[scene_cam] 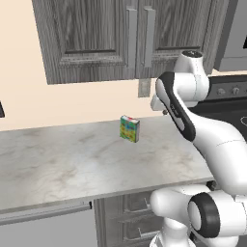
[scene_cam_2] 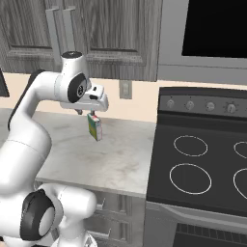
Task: Pick the dish brush and sponge from the cabinet and place them on the counter.
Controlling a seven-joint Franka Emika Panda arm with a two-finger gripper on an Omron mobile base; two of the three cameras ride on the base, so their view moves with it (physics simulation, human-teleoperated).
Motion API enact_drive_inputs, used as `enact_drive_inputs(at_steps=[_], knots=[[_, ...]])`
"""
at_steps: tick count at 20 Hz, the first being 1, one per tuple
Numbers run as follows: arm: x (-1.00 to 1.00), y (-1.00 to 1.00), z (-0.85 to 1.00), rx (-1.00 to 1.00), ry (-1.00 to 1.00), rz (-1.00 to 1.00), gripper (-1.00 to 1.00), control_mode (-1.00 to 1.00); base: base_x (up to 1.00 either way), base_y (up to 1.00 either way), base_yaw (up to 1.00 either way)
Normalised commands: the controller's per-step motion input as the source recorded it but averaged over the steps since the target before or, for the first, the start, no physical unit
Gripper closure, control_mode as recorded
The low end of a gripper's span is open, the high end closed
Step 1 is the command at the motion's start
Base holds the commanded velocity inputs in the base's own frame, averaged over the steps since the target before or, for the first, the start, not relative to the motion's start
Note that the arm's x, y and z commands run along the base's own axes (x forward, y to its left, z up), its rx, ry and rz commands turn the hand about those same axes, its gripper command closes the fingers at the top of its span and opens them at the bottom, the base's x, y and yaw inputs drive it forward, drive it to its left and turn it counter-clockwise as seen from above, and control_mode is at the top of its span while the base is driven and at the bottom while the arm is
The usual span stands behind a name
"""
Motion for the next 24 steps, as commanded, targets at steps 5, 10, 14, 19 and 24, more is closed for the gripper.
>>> enact_drive_inputs(at_steps=[5,10,14,19,24], knots=[[0.0,0.0,0.0,0.0,-0.05,0.0,-1.0,-1.0,0.0,0.0,0.0],[-0.1,0.0,0.08,0.0,-0.15,0.0,-1.0,-1.0,0.0,0.0,0.0],[-0.2,0.0,0.11,0.02,-0.17,0.0,-1.0,-1.0,0.0,0.0,0.0],[-0.19,0.0,0.18,0.0,-0.21,0.0,-1.0,-1.0,0.0,0.0,0.0],[-0.2,0.0,0.25,0.0,-0.22,0.0,-1.0,-1.0,0.0,0.0,0.0]])
